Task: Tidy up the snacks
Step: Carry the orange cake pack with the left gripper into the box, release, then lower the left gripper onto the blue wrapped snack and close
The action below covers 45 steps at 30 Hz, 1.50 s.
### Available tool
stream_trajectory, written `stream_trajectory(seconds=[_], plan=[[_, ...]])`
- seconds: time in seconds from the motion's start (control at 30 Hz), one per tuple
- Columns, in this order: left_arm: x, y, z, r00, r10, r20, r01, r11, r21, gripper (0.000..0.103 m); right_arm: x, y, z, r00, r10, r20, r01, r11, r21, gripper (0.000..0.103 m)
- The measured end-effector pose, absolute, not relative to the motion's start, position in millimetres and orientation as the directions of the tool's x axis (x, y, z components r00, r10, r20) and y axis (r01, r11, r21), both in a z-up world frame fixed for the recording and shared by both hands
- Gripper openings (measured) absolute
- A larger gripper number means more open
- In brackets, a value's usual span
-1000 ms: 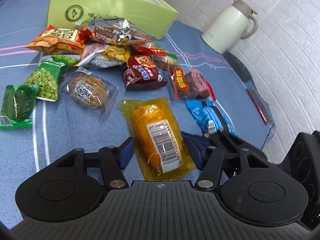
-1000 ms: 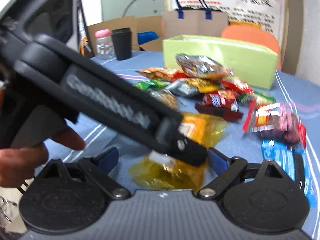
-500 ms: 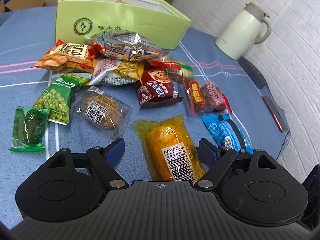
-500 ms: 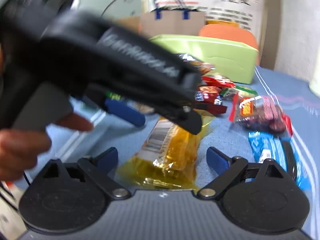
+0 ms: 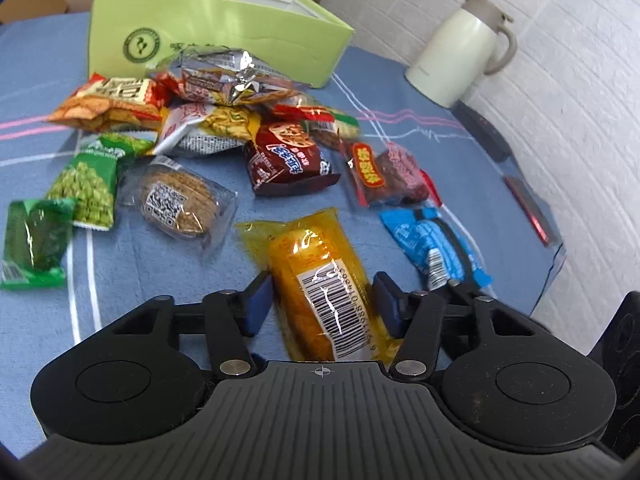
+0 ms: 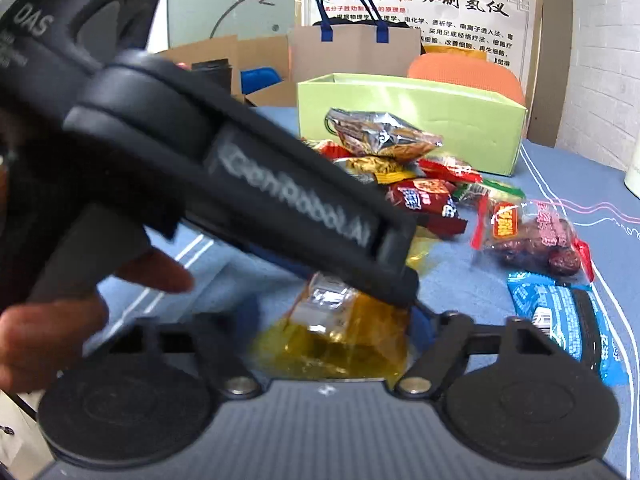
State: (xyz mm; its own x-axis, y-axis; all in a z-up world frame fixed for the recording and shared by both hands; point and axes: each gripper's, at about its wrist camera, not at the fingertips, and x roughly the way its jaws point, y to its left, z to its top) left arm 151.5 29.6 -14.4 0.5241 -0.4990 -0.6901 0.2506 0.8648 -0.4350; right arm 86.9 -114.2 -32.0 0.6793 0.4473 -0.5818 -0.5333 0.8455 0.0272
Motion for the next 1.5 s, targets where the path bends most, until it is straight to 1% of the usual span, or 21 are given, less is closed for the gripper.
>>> stream_trajectory(seconds=[0.03, 0.07, 0.2, 0.3, 0.43, 0.5, 0.6, 0.7, 0.8, 0.9, 0.97, 1.0, 1.03, 1.1, 1.13, 1.2, 1.27, 1.33, 1.37, 1.5], plan=[[150.0, 29.8, -12.0, 0.527, -0.502, -0.686, 0.249, 0.863, -0.439, 0.028, 85.6, -116.0, -29.2, 0.675, 0.455, -0.581, -0.541, 0.841, 0.03, 0.073], [148.6, 30.1, -8.3, 0.532, -0.504, -0.681, 0.247, 0.861, -0.444, 0.027, 84.3, -119.1, -24.7, 0.673, 0.466, -0.575, -0.543, 0.839, 0.043, 0.073], [150.8, 26.4, 16.7, 0.565, -0.526, -0.635, 0.245, 0.843, -0.48, 0.026, 83.0, -129.9, 3.2, 0.71, 0.477, -0.518, -0.542, 0.84, 0.03, 0.073], [168.8, 18.5, 41.3, 0.601, -0.515, -0.611, 0.247, 0.847, -0.471, 0.026, 98.4, -134.4, 26.0, 0.728, 0.494, -0.475, -0.553, 0.833, 0.017, 0.073], [218.2, 12.9, 67.1, 0.617, -0.517, -0.593, 0.244, 0.842, -0.481, 0.026, 148.9, -139.7, 49.3, 0.739, 0.504, -0.447, -0.562, 0.827, 0.003, 0.073], [248.8, 9.3, 79.8, 0.628, -0.501, -0.596, 0.238, 0.852, -0.466, 0.025, 181.4, -139.7, 61.1, 0.733, 0.514, -0.445, -0.576, 0.818, -0.004, 0.073], [301.8, 6.3, 98.9, 0.651, -0.494, -0.576, 0.241, 0.854, -0.461, 0.025, 234.8, -137.5, 79.3, 0.737, 0.515, -0.438, -0.593, 0.804, -0.052, 0.074], [360.6, 6.1, 111.6, 0.663, -0.481, -0.574, 0.227, 0.86, -0.458, 0.025, 294.3, -136.7, 91.2, 0.727, 0.523, -0.445, -0.611, 0.789, -0.071, 0.074], [412.9, 5.1, 111.8, 0.671, -0.454, -0.586, 0.202, 0.873, -0.444, 0.025, 344.5, -134.9, 91.6, 0.711, 0.529, -0.463, -0.623, 0.779, -0.066, 0.074], [451.8, 3.5, 97.4, 0.66, -0.423, -0.621, 0.172, 0.889, -0.424, 0.025, 383.1, -131.6, 77.8, 0.68, 0.543, -0.493, -0.635, 0.772, -0.024, 0.075], [468.9, 5.8, 84.0, 0.638, -0.43, -0.638, 0.158, 0.885, -0.438, 0.032, 403.4, -131.3, 66.2, 0.672, 0.539, -0.507, -0.625, 0.78, 0.001, 0.076], [473.8, 7.8, 77.8, 0.631, -0.436, -0.642, 0.148, 0.88, -0.452, 0.036, 405.9, -132.9, 63.2, 0.678, 0.536, -0.504, -0.616, 0.787, 0.008, 0.082], [474.4, 10.6, 72.3, 0.627, -0.436, -0.645, 0.137, 0.877, -0.46, 0.043, 409.7, -137.3, 61.4, 0.684, 0.532, -0.499, -0.606, 0.795, 0.018, 0.086], [467.3, 16.8, 69.5, 0.646, -0.421, -0.636, 0.124, 0.881, -0.457, 0.044, 402.0, -150.5, 66.4, 0.713, 0.526, -0.464, -0.583, 0.812, 0.025, 0.089], [459.7, 19.3, 70.6, 0.656, -0.414, -0.631, 0.128, 0.885, -0.448, 0.044, 393.6, -158.3, 71.1, 0.731, 0.521, -0.44, -0.57, 0.821, 0.025, 0.093], [439.8, 24.4, 74.3, 0.678, -0.405, -0.614, 0.137, 0.89, -0.436, 0.047, 369.9, -175.5, 80.6, 0.761, 0.508, -0.403, -0.546, 0.838, 0.026, 0.093], [416.2, 27.7, 80.1, 0.692, -0.412, -0.593, 0.155, 0.886, -0.436, 0.052, 344.0, -192.8, 85.1, 0.775, 0.494, -0.395, -0.525, 0.85, 0.034, 0.093], [388.4, 29.1, 84.1, 0.697, -0.431, -0.572, 0.176, 0.877, -0.446, 0.056, 315.0, -206.8, 80.9, 0.775, 0.48, -0.411, -0.513, 0.858, 0.035, 0.093], [373.3, 28.7, 84.8, 0.696, -0.441, -0.566, 0.189, 0.874, -0.449, 0.057, 299.0, -211.8, 74.8, 0.776, 0.469, -0.422, -0.503, 0.863, 0.034, 0.093], [299.1, 17.4, 75.8, 0.677, -0.49, -0.55, 0.257, 0.857, -0.447, 0.06, 228.3, -232.5, 41.5, 0.763, 0.411, -0.499, -0.45, 0.892, 0.047, 0.093]])
